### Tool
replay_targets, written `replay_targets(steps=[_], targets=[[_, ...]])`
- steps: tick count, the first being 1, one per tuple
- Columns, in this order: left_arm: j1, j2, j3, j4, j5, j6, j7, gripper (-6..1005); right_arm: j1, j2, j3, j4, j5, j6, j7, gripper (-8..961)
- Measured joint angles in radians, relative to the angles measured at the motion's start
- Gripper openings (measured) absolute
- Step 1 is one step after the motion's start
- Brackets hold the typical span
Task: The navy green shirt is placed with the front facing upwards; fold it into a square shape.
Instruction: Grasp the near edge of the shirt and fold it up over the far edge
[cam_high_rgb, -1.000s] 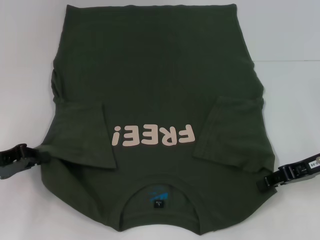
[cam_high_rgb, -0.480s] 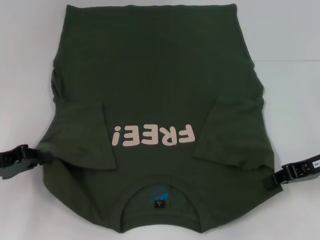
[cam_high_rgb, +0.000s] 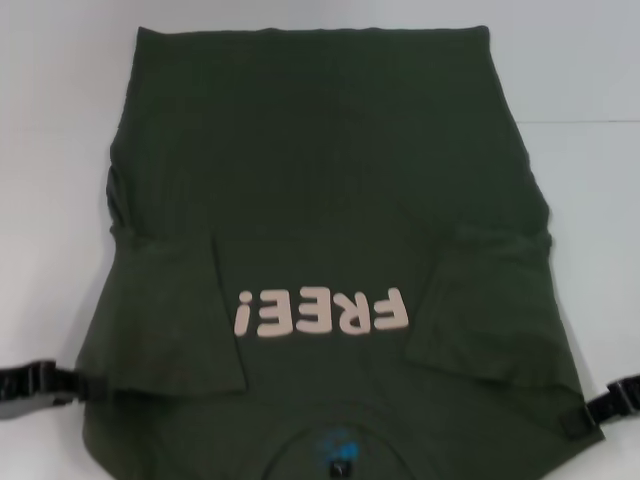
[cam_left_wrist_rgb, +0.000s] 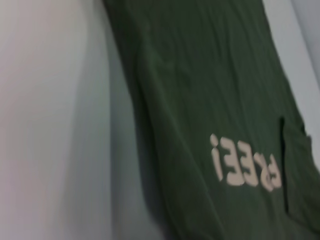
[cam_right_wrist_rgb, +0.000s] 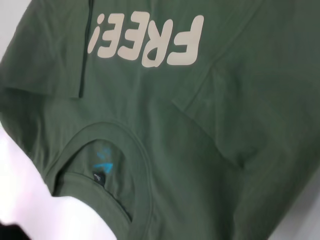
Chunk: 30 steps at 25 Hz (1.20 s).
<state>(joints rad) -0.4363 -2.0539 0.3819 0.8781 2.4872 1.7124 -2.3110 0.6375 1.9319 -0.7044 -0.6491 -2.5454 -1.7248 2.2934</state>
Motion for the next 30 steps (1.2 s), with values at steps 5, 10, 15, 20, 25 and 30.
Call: replay_targets(steps=[5,10,15,20,25,30], targets=[[0.052,-0.016,0.005,0.069,0.027,0.093,0.008,26,-0.039,-0.02,0.007,-0.002,0.003,-0.043,-0.015,61],[0.064,-0.02,0.004,0.086,0.028,0.112,0.007,27,-0.054,-0.026,0.085,-0.003,0.005,-0.041,-0.023,68],[-0.027,-0.007,0.012,-0.018,0.029,-0.017,-0.033,27,-0.024,-0.017,0.19,-0.004,0.024,0.025,-0.015,74],[-0.131,0.013,0.033,-0.089,0.031,-0.136,-0.079,27,-0.004,-0.007,0.23,0.004,0.156,0.117,0.023,81],[-0.217,0.035,0.086,-0.114,0.031,-0.279,-0.137,27,0.005,-0.002,0.225,-0.003,0.269,0.253,0.038,87],[-0.306,0.064,0.112,-0.178,0.041,-0.459,-0.166,27,0.047,0.013,0.17,-0.006,0.282,0.434,0.024,94]])
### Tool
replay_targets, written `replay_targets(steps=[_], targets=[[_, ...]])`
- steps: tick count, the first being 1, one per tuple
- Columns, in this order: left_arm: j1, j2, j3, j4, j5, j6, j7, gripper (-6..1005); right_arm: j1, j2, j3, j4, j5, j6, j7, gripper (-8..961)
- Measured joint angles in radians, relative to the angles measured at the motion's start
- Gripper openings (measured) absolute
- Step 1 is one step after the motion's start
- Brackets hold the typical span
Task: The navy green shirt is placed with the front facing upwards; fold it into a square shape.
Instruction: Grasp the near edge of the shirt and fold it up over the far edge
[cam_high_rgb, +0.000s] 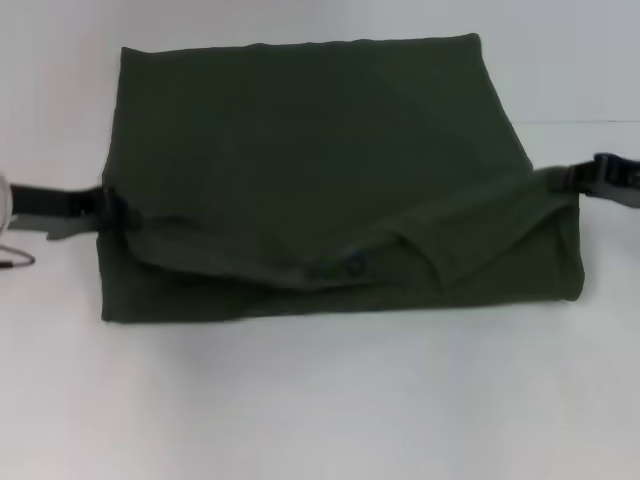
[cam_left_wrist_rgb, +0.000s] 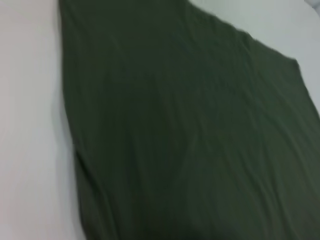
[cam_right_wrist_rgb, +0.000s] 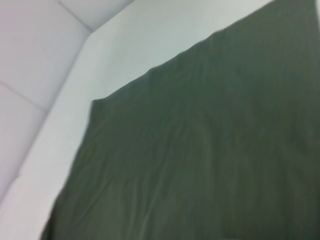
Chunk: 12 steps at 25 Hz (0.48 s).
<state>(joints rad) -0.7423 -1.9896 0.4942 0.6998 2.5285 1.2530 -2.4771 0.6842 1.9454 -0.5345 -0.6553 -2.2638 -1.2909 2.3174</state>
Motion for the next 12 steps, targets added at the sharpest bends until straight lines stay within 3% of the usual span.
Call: replay_targets(steps=[3,12], targets=[[-0.023,-0.001,0.041,-0.014,0.011,-0.102,-0.029,28,0.028,0.009,-0.072,-0.001,-0.003,0.125,0.004,98],[-0.048,-0.033,0.148,-0.042,0.012,-0.402,-0.056,28,0.092,0.027,-0.273,0.014,-0.011,0.467,0.054,110]])
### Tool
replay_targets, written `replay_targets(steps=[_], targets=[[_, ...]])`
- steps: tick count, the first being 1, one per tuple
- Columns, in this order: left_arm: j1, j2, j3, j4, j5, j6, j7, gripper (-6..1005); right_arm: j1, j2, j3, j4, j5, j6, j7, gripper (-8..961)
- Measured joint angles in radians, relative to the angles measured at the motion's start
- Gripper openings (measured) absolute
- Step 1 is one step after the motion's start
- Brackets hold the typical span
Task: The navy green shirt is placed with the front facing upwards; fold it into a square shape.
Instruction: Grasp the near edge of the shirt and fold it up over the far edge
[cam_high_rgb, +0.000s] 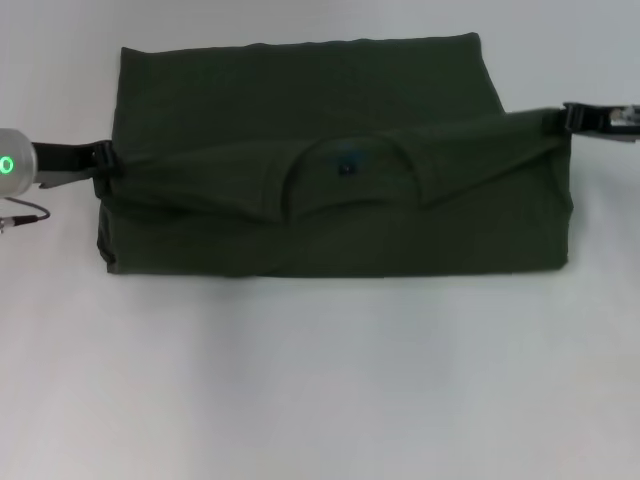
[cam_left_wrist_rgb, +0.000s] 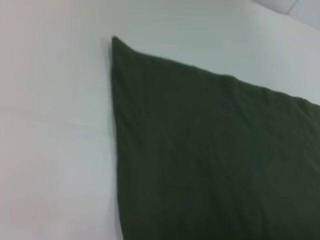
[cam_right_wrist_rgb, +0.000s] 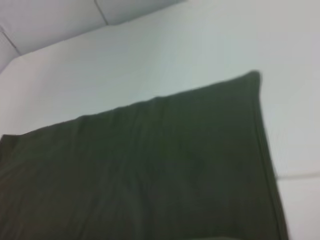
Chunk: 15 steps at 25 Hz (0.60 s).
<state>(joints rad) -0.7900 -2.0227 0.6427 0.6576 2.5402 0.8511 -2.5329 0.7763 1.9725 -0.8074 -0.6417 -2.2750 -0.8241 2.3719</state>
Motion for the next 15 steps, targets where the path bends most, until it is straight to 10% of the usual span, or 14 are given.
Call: replay_targets(steps=[15], targets=[[-0.038,0.001,0.049,-0.029,0.0,-0.128,-0.004,28,0.132,0.031,-0.045,0.062,-0.169,0.183,0.042,129]])
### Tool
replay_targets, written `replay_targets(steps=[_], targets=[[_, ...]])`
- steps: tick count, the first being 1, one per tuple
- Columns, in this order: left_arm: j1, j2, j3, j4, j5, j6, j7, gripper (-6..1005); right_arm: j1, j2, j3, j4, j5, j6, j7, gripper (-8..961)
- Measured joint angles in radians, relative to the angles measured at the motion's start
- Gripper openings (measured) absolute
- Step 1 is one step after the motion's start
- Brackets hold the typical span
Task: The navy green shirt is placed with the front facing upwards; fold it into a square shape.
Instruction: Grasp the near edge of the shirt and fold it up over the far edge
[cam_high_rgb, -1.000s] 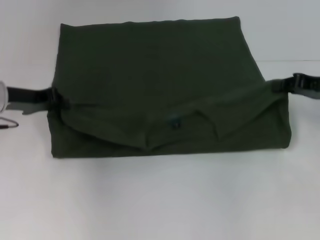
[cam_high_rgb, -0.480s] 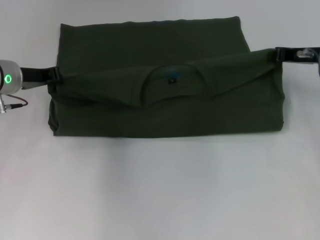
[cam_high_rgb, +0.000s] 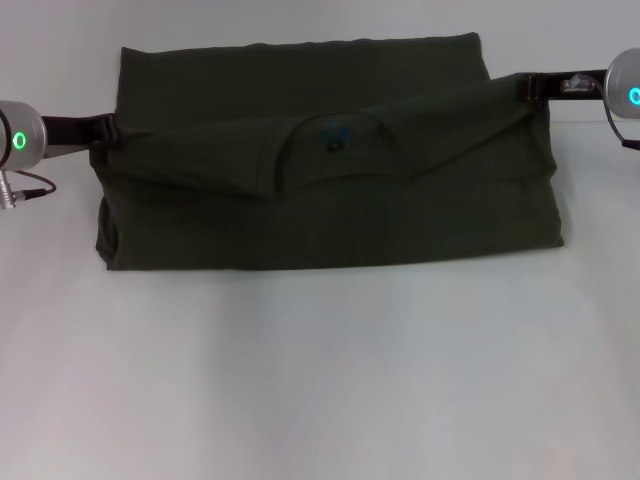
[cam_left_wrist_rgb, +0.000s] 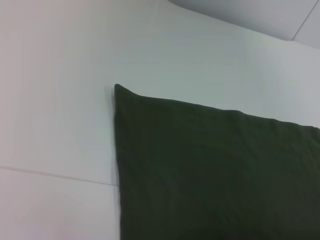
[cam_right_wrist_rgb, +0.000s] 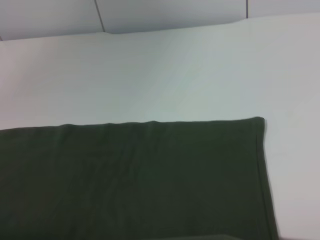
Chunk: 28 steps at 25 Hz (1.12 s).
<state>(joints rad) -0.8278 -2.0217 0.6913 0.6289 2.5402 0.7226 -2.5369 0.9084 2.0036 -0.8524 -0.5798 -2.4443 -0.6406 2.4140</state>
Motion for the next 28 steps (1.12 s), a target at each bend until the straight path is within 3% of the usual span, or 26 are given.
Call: replay_targets(steps=[28], targets=[[-0.022,-0.018,0.016,-0.001,-0.006,-0.072,0.01,29,0.01,0.001,-0.026,0.013,-0.007,0.049,0.038,166]])
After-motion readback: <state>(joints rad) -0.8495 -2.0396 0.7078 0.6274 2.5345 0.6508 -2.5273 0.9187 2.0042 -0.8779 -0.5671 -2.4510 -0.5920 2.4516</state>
